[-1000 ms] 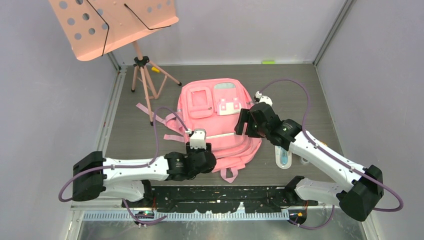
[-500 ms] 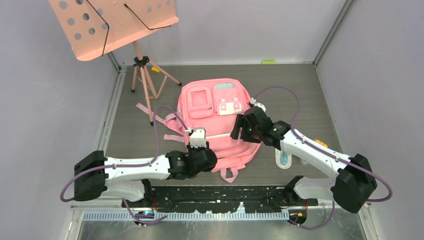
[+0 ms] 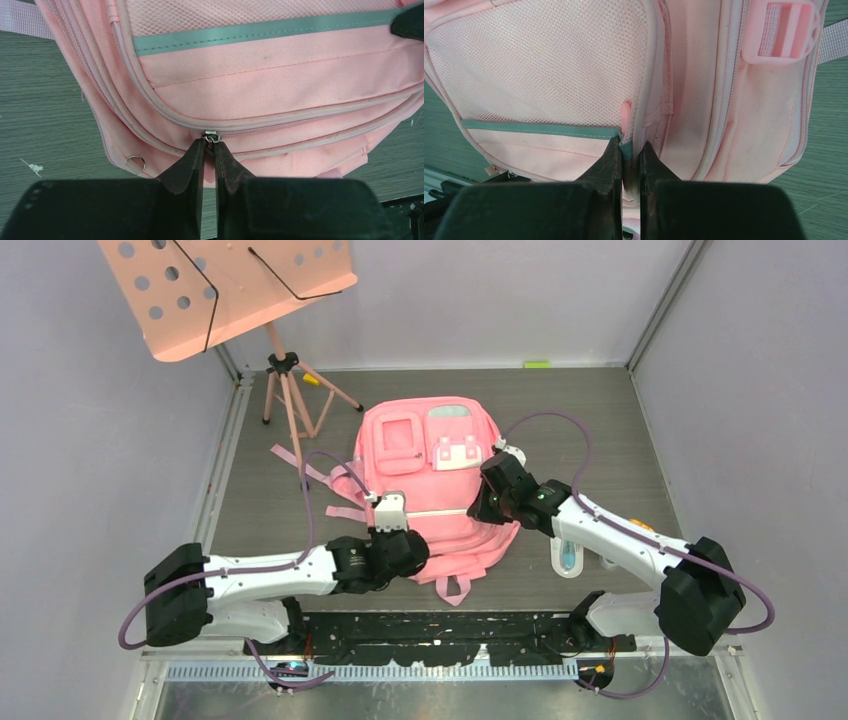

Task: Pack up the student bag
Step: Adjust the student bag at the center of the board.

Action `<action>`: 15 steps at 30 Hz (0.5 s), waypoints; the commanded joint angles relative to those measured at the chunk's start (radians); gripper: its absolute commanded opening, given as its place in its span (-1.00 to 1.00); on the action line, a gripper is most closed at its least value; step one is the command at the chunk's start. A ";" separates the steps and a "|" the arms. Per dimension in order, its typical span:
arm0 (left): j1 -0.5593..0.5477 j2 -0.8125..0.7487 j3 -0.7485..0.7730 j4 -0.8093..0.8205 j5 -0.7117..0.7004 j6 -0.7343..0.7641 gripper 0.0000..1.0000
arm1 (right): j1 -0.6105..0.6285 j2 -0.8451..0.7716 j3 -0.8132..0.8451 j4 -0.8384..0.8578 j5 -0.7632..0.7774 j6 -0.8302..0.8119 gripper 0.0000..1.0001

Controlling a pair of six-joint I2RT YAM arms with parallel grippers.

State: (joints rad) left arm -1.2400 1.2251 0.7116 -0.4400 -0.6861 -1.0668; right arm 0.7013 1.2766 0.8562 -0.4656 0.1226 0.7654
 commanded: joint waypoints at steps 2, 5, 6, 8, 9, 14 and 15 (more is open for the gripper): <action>0.088 -0.051 0.012 -0.060 0.043 0.059 -1.00 | 0.000 0.005 0.047 -0.006 0.169 -0.005 -0.98; 0.105 -0.064 0.034 -0.122 0.020 0.085 -1.00 | 0.000 -0.005 0.061 -0.029 0.215 -0.024 -0.99; 0.109 -0.071 0.043 -0.154 -0.002 0.092 -1.00 | 0.000 -0.009 0.064 -0.039 0.234 -0.034 -0.99; 0.128 -0.091 0.048 -0.177 -0.017 0.121 -1.00 | -0.001 -0.015 0.073 -0.050 0.253 -0.046 -0.99; 0.140 -0.102 0.047 -0.180 -0.015 0.136 -1.00 | -0.003 -0.018 0.075 -0.053 0.259 -0.053 -0.99; 0.211 -0.164 0.033 -0.178 0.000 0.229 -1.00 | -0.005 -0.029 0.083 -0.055 0.257 -0.066 -0.99; 0.224 -0.175 0.029 -0.168 0.000 0.257 -1.00 | -0.006 -0.029 0.083 -0.055 0.252 -0.068 -0.99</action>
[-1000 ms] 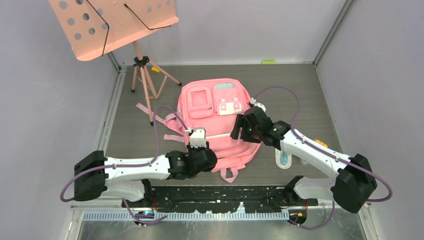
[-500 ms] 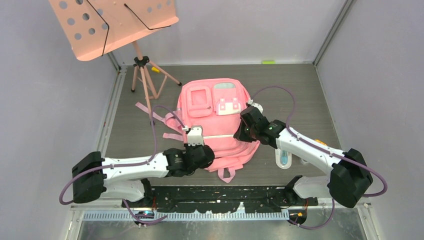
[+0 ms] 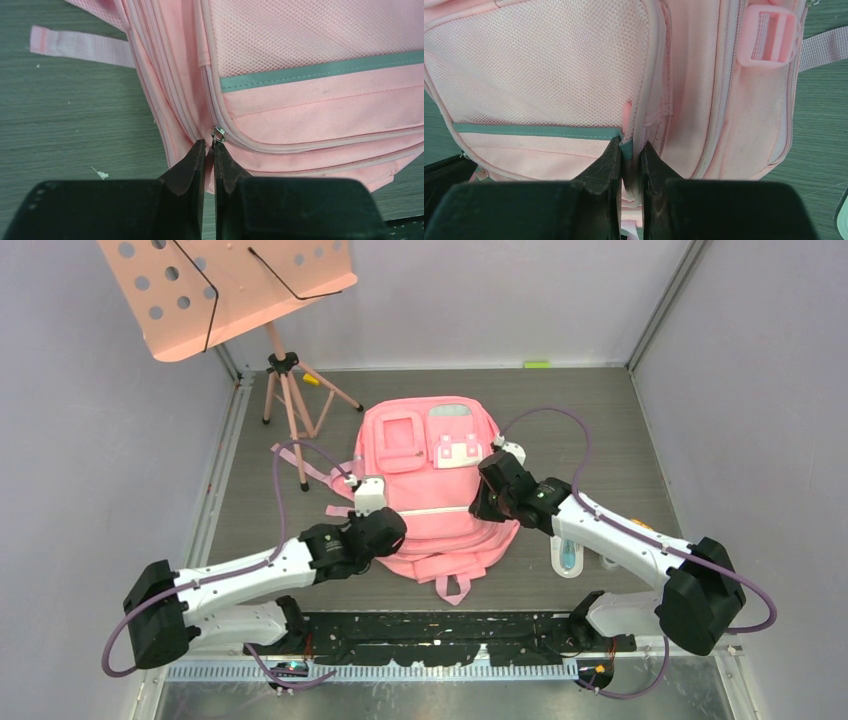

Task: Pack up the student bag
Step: Adjust the student bag at the center of the board.

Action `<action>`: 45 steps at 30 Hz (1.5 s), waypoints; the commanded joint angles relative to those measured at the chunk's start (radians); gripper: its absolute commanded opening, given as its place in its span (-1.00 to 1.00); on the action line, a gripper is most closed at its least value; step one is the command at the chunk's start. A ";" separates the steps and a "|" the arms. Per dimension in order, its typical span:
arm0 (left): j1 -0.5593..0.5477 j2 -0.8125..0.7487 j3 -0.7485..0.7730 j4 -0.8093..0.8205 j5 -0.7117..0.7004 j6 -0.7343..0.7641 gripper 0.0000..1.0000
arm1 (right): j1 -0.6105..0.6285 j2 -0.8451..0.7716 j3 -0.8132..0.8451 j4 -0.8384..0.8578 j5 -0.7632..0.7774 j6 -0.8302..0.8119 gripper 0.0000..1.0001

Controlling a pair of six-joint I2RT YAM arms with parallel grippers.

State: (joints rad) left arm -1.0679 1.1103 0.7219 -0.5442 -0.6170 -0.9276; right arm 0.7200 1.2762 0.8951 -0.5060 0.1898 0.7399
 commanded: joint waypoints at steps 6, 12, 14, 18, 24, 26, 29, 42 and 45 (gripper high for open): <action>0.138 -0.088 0.005 0.030 -0.034 0.334 -1.00 | -0.025 -0.028 0.060 -0.016 0.169 -0.054 -0.99; 0.203 -0.053 0.010 0.131 0.013 0.470 -1.00 | -0.025 -0.034 0.077 -0.017 0.143 -0.061 -0.99; 0.218 -0.033 0.020 0.157 0.003 0.506 -1.00 | -0.025 -0.036 0.080 -0.017 0.133 -0.063 -0.99; 0.259 0.021 0.048 0.226 0.005 0.569 -1.00 | -0.025 -0.038 0.080 -0.020 0.122 -0.065 -0.99; 0.283 0.086 0.090 0.291 0.021 0.659 -1.00 | -0.025 -0.022 0.106 -0.039 0.096 -0.082 -0.99; 0.283 0.086 0.108 0.275 0.044 0.679 -0.90 | -0.025 -0.007 0.137 -0.070 0.091 -0.083 -0.99; 0.283 0.054 0.121 0.244 0.097 0.706 -0.21 | -0.025 0.000 0.171 -0.113 0.084 -0.080 -0.74; 0.281 0.060 0.390 -0.080 0.552 0.890 0.85 | -0.025 -0.136 0.101 -0.167 0.055 0.024 0.14; 0.281 0.061 0.382 -0.036 0.589 0.961 0.87 | -0.025 -0.156 0.061 -0.137 0.024 0.080 0.15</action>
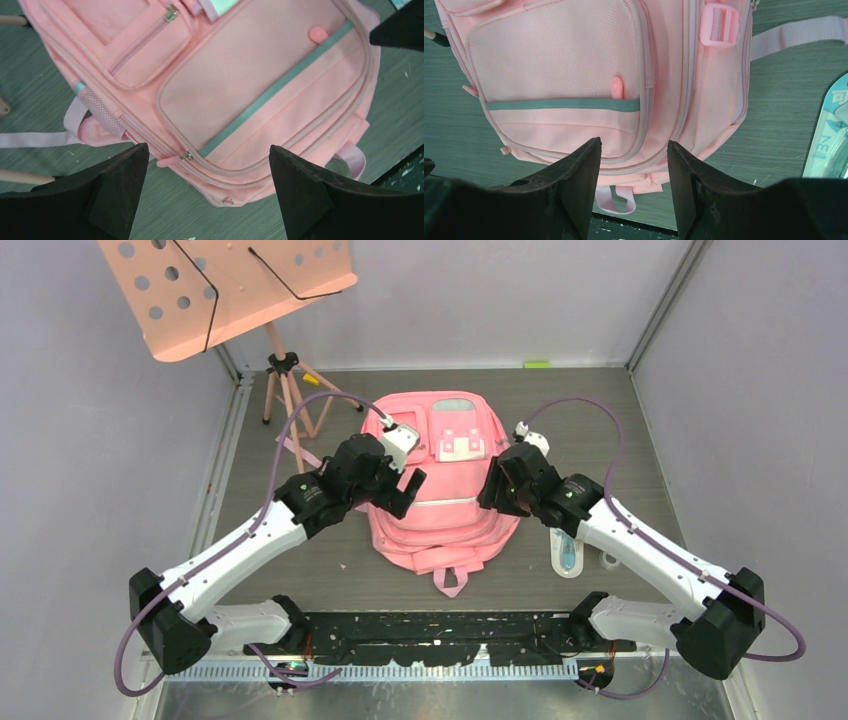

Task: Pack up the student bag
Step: Adjust the student bag at the center of the board.

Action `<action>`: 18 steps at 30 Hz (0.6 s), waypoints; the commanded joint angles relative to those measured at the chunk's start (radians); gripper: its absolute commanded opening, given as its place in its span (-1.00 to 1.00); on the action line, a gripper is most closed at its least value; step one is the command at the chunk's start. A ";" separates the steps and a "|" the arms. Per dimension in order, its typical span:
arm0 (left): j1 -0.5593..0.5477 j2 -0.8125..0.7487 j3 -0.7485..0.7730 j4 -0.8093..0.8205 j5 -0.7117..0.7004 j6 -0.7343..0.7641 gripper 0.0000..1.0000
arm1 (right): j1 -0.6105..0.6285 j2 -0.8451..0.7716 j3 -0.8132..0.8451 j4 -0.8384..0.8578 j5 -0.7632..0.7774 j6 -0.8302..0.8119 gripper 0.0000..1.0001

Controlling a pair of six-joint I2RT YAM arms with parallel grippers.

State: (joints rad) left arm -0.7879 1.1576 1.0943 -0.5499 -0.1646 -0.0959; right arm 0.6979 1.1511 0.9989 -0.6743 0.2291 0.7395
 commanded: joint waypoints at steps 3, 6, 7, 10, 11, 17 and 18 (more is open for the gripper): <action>0.001 -0.001 -0.016 0.061 0.207 0.160 0.86 | -0.003 -0.032 -0.078 0.083 -0.044 0.126 0.15; 0.001 -0.007 -0.027 0.118 0.276 0.169 0.86 | -0.003 -0.020 -0.110 0.133 -0.070 0.161 0.14; 0.001 -0.004 -0.022 0.121 0.291 0.179 0.86 | -0.004 -0.017 -0.116 0.142 -0.077 0.168 0.13; 0.001 0.012 0.002 0.108 0.292 0.207 0.87 | -0.003 0.005 -0.113 0.161 -0.081 0.174 0.05; 0.001 0.016 0.006 0.105 0.285 0.207 0.86 | -0.003 0.009 -0.108 0.161 -0.082 0.175 0.02; -0.026 0.017 -0.035 0.134 0.289 0.194 0.86 | -0.003 0.048 -0.094 0.161 -0.095 0.172 -0.10; -0.033 0.020 -0.041 0.136 0.288 0.197 0.86 | -0.003 0.051 -0.092 0.156 -0.096 0.170 -0.10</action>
State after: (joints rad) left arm -0.7948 1.1759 1.0668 -0.4747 0.0986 0.0822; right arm 0.6979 1.1877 0.8799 -0.5533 0.1455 0.8940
